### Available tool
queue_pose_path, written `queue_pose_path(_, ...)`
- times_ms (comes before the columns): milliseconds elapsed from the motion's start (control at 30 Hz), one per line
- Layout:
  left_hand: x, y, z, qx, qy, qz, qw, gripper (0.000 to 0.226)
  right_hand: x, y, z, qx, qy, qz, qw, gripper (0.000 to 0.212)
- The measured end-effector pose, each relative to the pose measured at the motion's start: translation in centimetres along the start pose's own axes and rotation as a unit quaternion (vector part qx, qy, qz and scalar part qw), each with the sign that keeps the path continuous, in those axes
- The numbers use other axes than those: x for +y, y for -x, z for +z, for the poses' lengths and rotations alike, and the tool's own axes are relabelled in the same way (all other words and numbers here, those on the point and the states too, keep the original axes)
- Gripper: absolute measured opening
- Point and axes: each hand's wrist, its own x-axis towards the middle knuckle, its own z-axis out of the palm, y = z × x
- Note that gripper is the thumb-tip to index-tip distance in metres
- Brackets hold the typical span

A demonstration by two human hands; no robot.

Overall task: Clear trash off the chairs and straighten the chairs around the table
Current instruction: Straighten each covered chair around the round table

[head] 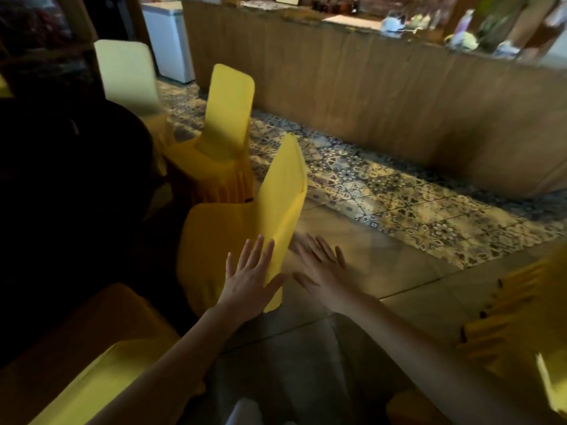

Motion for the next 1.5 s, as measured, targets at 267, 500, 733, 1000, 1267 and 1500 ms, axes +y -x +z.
queue_pose_path(267, 4.9, -6.2, 0.4, -0.009, -0.014, 0.063, 0.998, 0.097, 7.1, 0.4, -2.8, 0.026, -0.004, 0.038, 0.999, 0.069)
queue_pose_path(500, 7.4, -13.1, 1.2, -0.004, -0.025, 0.074, 0.997, 0.081, 11.6, -2.1, -3.5, 0.031, -0.004, 0.071, 0.997, 0.068)
queue_pose_path(733, 8.4, -22.8, 0.6, 0.008, -0.001, 0.065, 0.998, 0.071, 16.8, -10.2, -5.7, 0.038, -0.008, 0.087, 0.995, 0.068)
queue_pose_path(1000, 8.5, -35.2, -2.0, 0.022, 0.018, 0.035, 0.999, 0.072, 21.5, -22.5, -9.7, 0.041, 0.009, 0.049, 0.998, 0.067)
queue_pose_path(1267, 4.4, -43.0, -3.2, 0.036, 0.036, -0.026, 0.998, 0.077, 23.4, -33.2, -11.2, 0.019, -0.006, -0.011, 1.0, 0.066)
queue_pose_path(1500, 1.1, -46.5, -3.6, 0.051, 0.02, -0.123, 0.991, 0.073, 23.9, -41.4, -11.1, -0.038, -0.026, -0.1, 0.994, 0.065)
